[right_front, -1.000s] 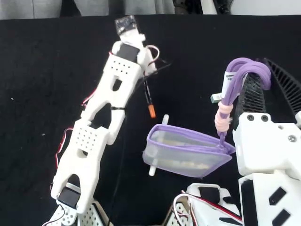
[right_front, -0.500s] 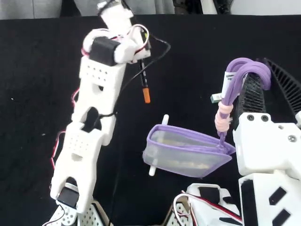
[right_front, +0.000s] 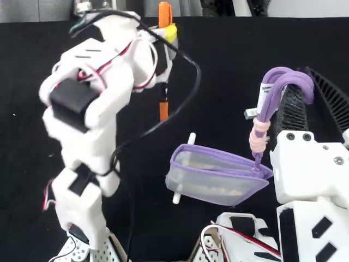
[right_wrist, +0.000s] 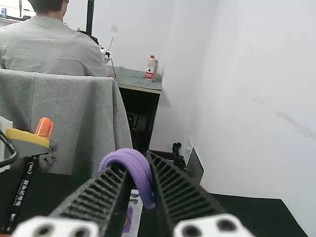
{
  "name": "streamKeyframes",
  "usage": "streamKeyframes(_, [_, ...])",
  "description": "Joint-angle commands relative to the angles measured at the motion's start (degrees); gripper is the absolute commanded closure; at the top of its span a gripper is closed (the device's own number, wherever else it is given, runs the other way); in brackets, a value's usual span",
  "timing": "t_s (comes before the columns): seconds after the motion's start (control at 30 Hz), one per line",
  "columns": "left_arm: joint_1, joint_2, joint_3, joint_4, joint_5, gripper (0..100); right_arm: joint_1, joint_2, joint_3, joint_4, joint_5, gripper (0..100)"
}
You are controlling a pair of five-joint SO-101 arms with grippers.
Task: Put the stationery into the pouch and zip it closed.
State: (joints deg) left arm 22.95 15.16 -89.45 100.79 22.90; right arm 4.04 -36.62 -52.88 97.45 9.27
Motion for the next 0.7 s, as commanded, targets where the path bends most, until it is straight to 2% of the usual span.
streamKeyframes(0.0, [2.59, -9.05, 8.04, 0.26, -0.53, 97, 0.00, 1.10, 0.31, -1.14, 0.70, 98.8])
streamKeyframes(0.3, [11.65, -27.16, 27.03, -0.70, -0.53, 97, 0.00, 1.10, 0.31, -1.14, 0.70, 98.8])
streamKeyframes(0.53, [12.62, -36.92, 45.93, -7.38, -0.53, 97, 0.00, 1.10, 0.22, -1.41, 0.70, 98.8])
streamKeyframes(0.67, [17.19, -45.10, 59.56, -12.57, -0.97, 97, 0.00, 1.10, 0.22, -1.41, 0.70, 98.8])
